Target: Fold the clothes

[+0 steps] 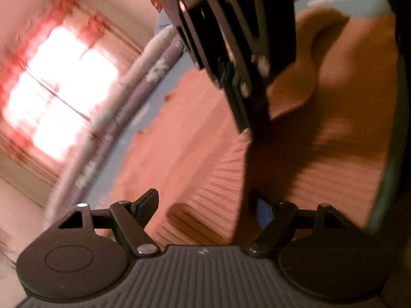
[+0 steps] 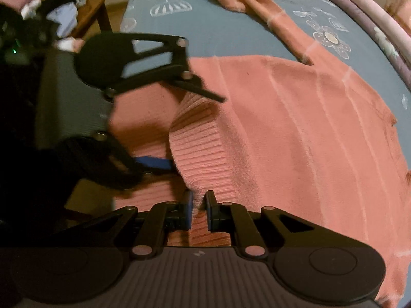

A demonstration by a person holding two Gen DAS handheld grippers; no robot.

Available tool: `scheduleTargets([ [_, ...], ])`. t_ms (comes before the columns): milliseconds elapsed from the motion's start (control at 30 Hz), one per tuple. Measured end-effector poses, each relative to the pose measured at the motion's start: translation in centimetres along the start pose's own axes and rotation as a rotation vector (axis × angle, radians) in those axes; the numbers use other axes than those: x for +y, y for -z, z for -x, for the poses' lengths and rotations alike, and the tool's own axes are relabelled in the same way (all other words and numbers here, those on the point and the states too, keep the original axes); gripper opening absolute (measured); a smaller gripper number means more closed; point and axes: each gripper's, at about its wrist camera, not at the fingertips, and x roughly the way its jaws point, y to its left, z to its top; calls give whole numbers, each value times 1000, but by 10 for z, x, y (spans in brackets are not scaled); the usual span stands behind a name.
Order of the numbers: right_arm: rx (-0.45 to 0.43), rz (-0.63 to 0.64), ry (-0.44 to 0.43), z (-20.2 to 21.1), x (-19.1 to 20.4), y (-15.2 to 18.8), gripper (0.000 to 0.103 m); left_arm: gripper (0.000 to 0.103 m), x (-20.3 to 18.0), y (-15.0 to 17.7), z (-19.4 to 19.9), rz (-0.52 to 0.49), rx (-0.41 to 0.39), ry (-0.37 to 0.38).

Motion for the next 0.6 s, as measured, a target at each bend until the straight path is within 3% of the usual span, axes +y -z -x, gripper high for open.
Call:
scheduleTargets([
  [33,-8,-9,-8,2,1,1,13,59,0,0,-1,-5,9,-12],
  [67,-16,-17,-17,5,2,2,13,34,3,1,-1,14,27,-8],
  [100,-25,-26,-24,7,3,2,13,26,7,1,0,34,41,-1],
  [267,-76,-81,-92,20,12,7,13,20,21,7,31,112,40,54],
  [433,-63,-110,-110,13,27,16,13,21,26,16,57,166,68,78],
  [600,7,-129,-117,-8,48,32,14,28,26,33,56,183,176,91],
])
